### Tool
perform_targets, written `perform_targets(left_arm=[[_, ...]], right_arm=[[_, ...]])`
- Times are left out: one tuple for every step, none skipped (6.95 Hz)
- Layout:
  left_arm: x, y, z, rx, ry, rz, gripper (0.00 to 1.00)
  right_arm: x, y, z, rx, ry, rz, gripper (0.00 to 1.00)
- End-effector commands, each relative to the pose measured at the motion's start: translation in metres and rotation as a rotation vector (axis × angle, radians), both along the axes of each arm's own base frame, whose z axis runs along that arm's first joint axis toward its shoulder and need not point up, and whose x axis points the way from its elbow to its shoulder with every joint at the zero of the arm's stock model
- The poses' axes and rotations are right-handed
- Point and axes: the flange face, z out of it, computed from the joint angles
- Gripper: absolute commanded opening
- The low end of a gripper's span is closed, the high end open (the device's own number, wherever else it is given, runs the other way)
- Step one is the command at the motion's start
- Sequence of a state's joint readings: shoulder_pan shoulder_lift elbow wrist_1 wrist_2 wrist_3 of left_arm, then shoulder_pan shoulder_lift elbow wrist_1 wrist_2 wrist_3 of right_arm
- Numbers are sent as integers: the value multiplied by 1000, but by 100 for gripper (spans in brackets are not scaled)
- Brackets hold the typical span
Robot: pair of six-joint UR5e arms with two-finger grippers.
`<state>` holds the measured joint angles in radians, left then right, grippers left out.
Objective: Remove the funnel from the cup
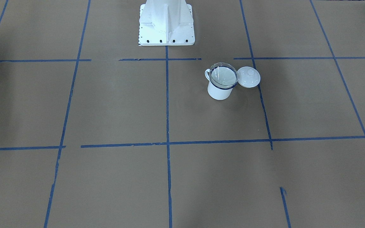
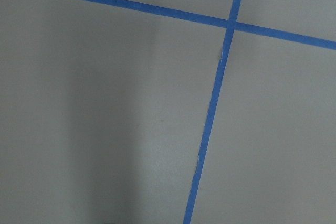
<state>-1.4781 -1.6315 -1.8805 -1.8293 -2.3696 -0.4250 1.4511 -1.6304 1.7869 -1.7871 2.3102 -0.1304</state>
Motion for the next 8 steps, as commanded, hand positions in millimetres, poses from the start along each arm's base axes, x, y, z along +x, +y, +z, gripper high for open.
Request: perform_targets(left_arm=[[109,17,-43,-96,69,43,100],[156,31,-70,-168,89,-15,100],[204,38,-105,-227,151,-14,100],[258,48,-137,-280,191,-32,100],[309,65,-159,-332,208,-39,100],[360,84,-186,-425,208,-52,100],[401,100,-219,-453,204,-50,100],[428,109,-223,-472,194,-36,99]], right_arm=[[0,0,1,-2,0,0,100],[0,0,1,-2,0,0,100],[0,0,0,0,0,0,100],[0,0,1,-2,0,0,100],[0,0,1,-3,0,1,100],[0,0,0,0,0,0,100],[0,0,0,0,0,0,100],[0,0,1,-2,0,0,100]])
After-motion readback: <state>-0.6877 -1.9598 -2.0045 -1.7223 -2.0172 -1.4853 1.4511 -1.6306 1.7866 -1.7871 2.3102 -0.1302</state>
